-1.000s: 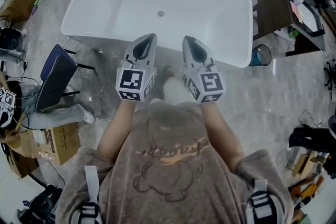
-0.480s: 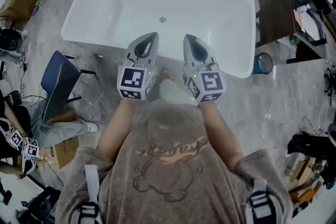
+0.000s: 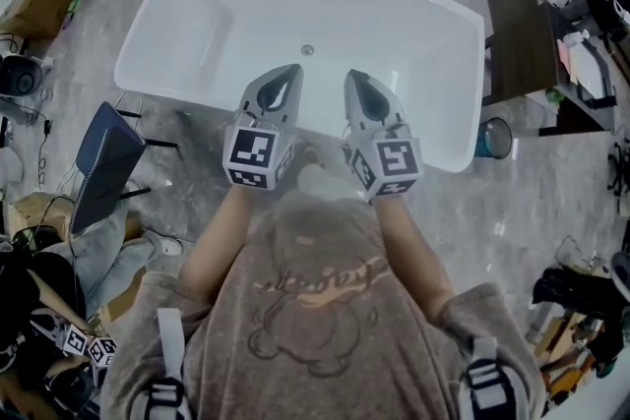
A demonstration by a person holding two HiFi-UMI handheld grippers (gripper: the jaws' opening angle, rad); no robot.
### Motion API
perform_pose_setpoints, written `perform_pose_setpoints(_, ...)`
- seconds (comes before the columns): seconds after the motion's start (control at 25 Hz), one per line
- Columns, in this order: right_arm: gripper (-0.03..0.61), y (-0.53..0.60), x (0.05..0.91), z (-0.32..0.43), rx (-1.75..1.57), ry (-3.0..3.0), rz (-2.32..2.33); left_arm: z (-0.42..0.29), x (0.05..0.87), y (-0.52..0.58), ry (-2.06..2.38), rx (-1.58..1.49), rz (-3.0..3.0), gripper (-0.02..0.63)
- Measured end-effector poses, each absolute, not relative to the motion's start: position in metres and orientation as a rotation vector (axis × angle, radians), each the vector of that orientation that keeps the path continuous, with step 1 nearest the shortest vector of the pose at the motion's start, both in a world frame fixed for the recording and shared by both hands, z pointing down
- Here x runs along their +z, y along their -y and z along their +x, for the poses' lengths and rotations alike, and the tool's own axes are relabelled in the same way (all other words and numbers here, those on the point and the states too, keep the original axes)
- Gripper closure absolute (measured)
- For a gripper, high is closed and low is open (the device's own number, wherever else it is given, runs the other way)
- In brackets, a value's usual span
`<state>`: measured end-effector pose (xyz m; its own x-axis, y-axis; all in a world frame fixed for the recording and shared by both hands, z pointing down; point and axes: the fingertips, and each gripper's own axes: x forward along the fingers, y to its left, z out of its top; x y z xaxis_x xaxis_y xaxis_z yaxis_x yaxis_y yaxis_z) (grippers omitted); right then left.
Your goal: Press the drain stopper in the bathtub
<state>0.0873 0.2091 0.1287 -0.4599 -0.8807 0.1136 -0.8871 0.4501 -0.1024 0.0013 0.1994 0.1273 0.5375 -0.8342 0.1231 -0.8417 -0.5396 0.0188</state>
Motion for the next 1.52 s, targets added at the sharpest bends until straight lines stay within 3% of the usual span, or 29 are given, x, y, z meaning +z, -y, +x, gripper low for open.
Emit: perform_pose_setpoints(1.52,0.580,0.022,0.194,0.030,0.269,2.690,1.435,-0.029,0.167,0.025,1.407,0.112,2.738,0.604)
